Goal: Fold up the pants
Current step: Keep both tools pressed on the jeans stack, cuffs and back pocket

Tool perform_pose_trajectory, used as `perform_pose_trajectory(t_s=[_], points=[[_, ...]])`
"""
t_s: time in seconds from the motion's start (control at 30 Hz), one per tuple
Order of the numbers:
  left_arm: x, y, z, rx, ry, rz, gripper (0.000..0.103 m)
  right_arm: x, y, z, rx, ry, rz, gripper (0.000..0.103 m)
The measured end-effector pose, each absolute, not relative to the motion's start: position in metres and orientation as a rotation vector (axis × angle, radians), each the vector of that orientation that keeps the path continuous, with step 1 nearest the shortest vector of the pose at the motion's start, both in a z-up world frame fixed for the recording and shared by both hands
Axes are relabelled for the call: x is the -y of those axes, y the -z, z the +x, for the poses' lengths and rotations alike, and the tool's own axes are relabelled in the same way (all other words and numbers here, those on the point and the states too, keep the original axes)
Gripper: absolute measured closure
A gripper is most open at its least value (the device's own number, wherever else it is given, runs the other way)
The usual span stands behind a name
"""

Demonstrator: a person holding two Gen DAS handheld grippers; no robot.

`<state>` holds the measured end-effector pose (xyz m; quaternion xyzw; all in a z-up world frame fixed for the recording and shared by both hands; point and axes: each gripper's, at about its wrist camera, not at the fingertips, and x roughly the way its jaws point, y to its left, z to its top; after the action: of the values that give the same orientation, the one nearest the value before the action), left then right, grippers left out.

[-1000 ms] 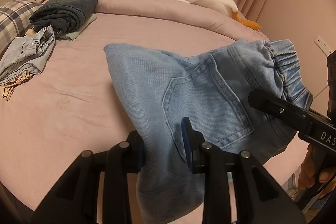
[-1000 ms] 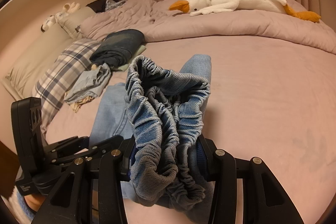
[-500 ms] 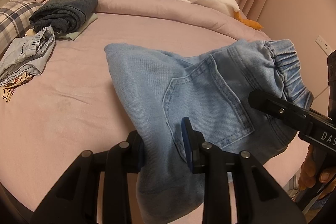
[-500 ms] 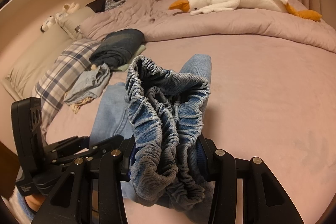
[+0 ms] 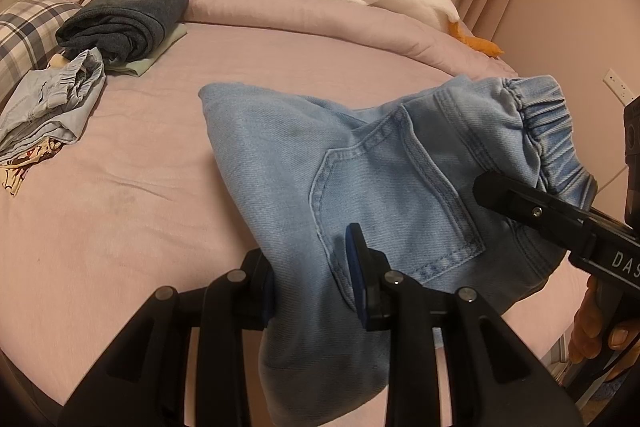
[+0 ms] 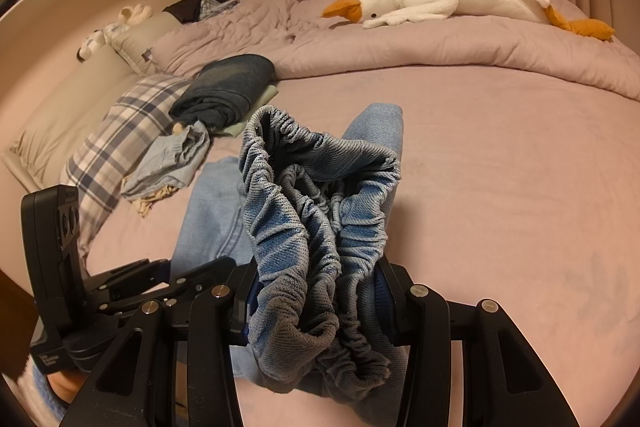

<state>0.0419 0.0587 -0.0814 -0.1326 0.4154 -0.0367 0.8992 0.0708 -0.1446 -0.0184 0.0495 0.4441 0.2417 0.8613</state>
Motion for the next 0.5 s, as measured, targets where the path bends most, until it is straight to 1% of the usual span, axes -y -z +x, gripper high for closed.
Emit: perform_pose_trajectory(t_s=[0.5], points=[[-0.0603,0.0832,0.0434,-0.859,0.075,-0.274,0.075,0.1416,0.0198,0.0730,-0.933,-0.507,0.105,0.055]])
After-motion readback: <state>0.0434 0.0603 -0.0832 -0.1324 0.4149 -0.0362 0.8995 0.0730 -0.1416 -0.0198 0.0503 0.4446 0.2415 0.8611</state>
